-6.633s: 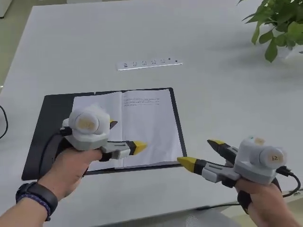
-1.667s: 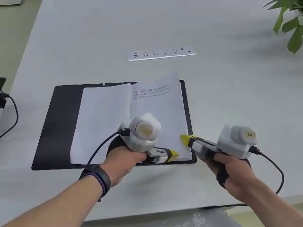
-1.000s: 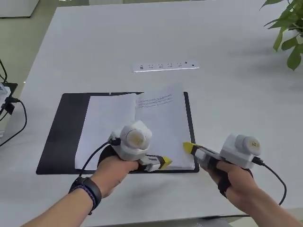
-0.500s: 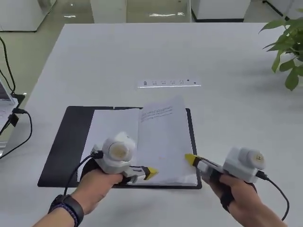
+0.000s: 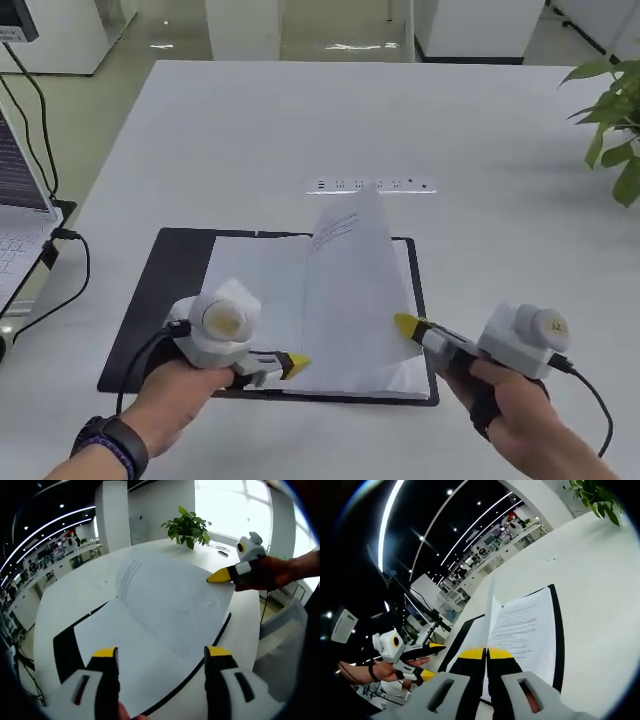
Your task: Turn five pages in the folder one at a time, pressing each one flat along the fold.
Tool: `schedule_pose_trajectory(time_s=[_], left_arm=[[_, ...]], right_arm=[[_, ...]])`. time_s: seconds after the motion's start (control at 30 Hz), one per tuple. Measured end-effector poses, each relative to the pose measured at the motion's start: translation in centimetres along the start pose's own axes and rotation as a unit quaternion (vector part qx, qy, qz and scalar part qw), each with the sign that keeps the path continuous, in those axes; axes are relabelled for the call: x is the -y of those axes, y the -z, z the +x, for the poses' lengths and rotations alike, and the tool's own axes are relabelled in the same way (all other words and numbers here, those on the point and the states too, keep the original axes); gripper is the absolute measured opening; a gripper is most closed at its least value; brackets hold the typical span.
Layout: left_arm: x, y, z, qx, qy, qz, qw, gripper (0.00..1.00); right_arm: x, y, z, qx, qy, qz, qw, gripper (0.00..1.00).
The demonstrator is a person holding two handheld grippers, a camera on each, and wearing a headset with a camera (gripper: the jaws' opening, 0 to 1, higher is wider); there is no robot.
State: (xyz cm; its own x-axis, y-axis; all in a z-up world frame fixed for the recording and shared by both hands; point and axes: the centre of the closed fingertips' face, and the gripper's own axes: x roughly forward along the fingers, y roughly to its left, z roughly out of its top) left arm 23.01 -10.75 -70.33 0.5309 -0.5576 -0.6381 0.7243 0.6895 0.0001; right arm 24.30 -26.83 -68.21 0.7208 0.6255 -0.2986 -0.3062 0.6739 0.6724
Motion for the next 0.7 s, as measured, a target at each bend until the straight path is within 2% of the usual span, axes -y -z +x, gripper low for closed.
schedule_pose_trajectory(time_s=[0.13, 0.4, 0.7], left_arm=[[-0.6, 0.2, -0.9, 0.004, -0.006, -0.003, 1.0000, 0.69], [-2.0, 0.9, -2.2, 0.010, -0.018, -0.020, 0.9996, 0.70], [-3.2, 2.7, -4.0, 0.006, -0.033, -0.024, 0.9991, 0.70]], right_arm=[[-1.2, -0.4, 0.5, 0.004, -0.009, -0.007, 0.9999, 0.00], [-2.4, -0.2, 1.3, 0.003, -0.024, -0.010, 0.9997, 0.00], [-4.3, -0.4, 2.9, 0.002, -0.042, -0.011, 0.9990, 0.00]])
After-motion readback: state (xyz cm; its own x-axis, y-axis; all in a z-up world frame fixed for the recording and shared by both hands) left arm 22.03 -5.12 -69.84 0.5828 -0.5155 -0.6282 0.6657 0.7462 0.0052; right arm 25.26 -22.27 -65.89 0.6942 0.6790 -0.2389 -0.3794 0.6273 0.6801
